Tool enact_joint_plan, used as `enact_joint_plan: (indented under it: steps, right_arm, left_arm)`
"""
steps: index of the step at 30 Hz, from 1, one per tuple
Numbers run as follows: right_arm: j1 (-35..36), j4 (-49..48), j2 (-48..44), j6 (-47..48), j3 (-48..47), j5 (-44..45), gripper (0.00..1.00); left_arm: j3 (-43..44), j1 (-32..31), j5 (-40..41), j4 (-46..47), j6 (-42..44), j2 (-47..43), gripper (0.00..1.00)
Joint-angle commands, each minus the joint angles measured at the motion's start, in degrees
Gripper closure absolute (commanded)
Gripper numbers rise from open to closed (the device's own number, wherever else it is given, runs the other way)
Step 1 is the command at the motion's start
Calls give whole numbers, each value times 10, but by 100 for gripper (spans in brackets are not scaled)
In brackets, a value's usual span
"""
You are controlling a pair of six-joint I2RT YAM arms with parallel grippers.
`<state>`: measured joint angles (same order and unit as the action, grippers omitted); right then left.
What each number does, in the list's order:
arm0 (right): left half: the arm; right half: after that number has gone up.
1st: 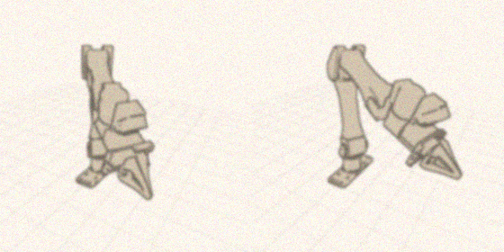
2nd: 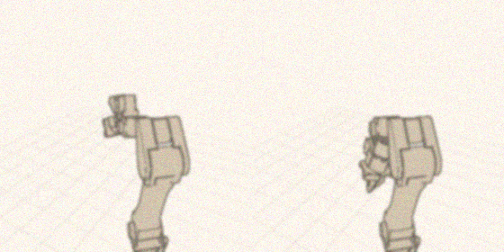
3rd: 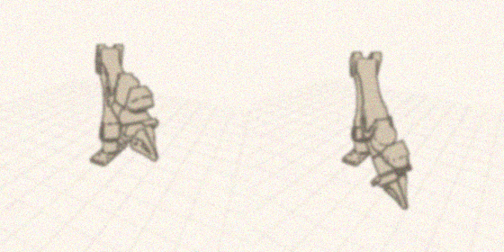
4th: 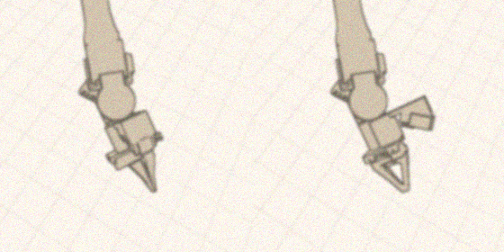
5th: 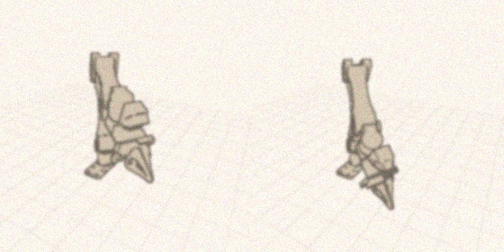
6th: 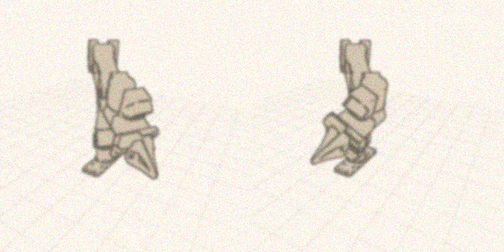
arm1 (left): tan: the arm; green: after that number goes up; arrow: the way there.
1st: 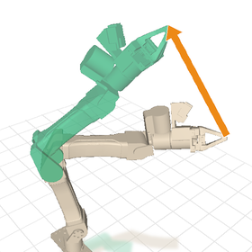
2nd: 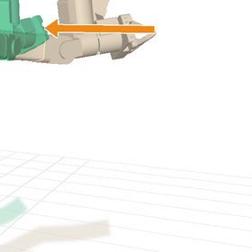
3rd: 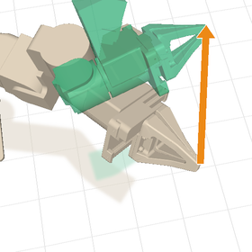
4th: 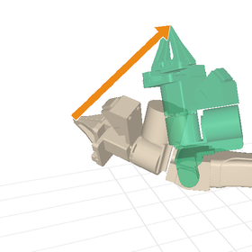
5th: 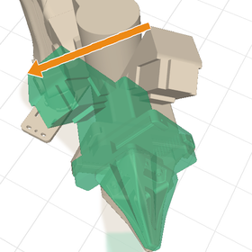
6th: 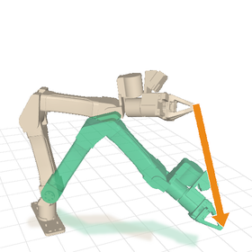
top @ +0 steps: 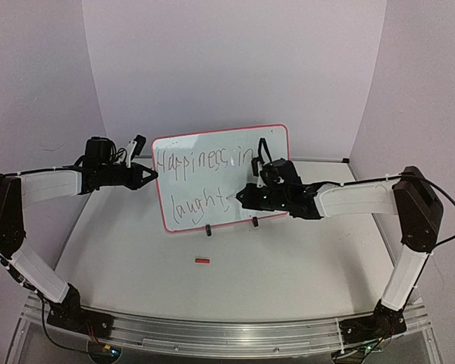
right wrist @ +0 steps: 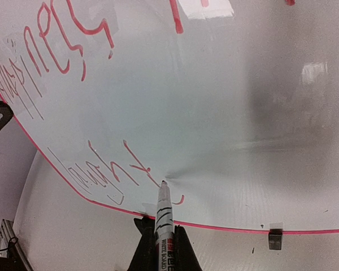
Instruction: Write a sentence on the whiteboard
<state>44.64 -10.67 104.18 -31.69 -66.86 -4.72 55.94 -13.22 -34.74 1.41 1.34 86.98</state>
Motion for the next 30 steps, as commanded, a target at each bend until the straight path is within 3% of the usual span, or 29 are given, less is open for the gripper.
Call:
enact_joint_plan:
  steps: [1, 30]
  right_arm:
    - [-6, -8, 7, 5, -21, 26, 100]
    - [-18, 11, -31, 4, -12, 78, 100]
  left_arm:
    - [17, 0, 22, -6, 31, -5, 100]
    - [17, 0, 22, -7, 31, -6, 100]
